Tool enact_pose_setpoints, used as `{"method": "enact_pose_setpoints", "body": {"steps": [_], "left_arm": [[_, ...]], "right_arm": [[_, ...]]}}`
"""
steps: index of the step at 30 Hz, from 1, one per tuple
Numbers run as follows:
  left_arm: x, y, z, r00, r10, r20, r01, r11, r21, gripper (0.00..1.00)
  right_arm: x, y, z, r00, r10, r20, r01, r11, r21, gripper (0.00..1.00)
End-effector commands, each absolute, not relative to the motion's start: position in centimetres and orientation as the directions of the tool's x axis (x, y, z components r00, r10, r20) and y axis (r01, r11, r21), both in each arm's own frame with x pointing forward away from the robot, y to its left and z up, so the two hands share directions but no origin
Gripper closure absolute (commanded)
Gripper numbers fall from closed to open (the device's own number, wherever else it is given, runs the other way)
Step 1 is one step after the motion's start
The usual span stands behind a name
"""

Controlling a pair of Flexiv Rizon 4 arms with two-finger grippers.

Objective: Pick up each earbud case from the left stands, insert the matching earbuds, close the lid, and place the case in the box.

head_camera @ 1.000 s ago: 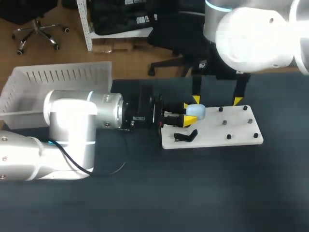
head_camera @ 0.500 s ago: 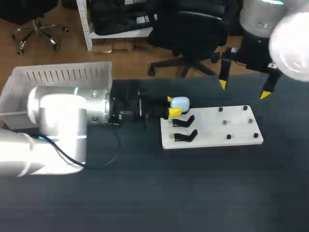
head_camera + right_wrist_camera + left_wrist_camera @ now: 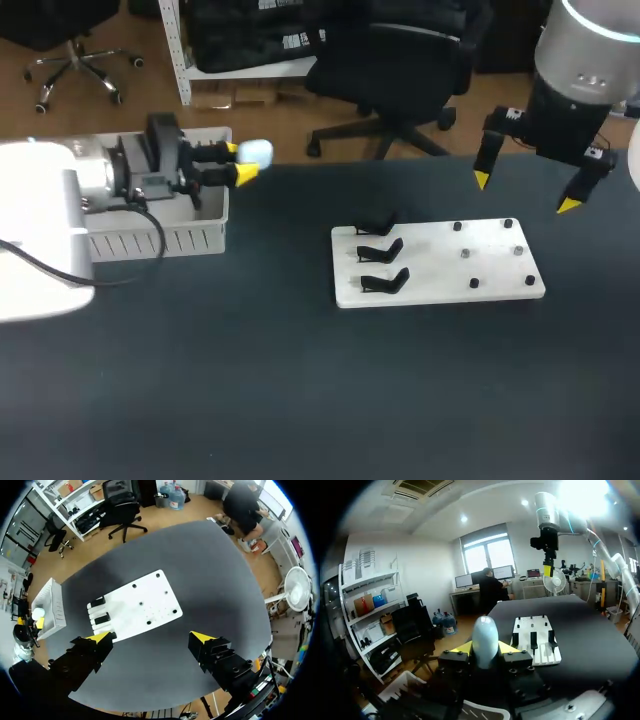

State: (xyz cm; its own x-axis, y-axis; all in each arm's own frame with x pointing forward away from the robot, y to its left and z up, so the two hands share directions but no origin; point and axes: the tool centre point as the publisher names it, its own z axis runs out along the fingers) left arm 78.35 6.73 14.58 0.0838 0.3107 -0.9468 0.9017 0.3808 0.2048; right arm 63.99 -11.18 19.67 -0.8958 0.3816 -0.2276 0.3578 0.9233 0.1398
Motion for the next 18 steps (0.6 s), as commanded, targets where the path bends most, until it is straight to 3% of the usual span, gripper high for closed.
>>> {"method": "enact_pose_setpoints", "body": {"steps": [1, 10, 18], "left_arm": [[77.7, 12.9, 16.6, 0.026, 0.361, -0.932, 0.644, 0.707, 0.292, 1.00], [80.9, 18.0, 15.6, -0.103, 0.422, -0.901, 0.578, 0.762, 0.291, 1.00], [81.8, 19.2, 14.5, -0.124, 0.401, -0.908, 0.535, 0.798, 0.280, 1.00]], "right_arm": [[63.7, -11.2, 19.6, -0.888, 0.385, -0.249, 0.360, 0.922, 0.142, 0.00], [63.7, -11.2, 19.6, -0.888, 0.385, -0.249, 0.360, 0.922, 0.142, 0.00], [63.7, -11.2, 19.6, -0.888, 0.385, -0.249, 0.360, 0.922, 0.142, 0.00]]}}
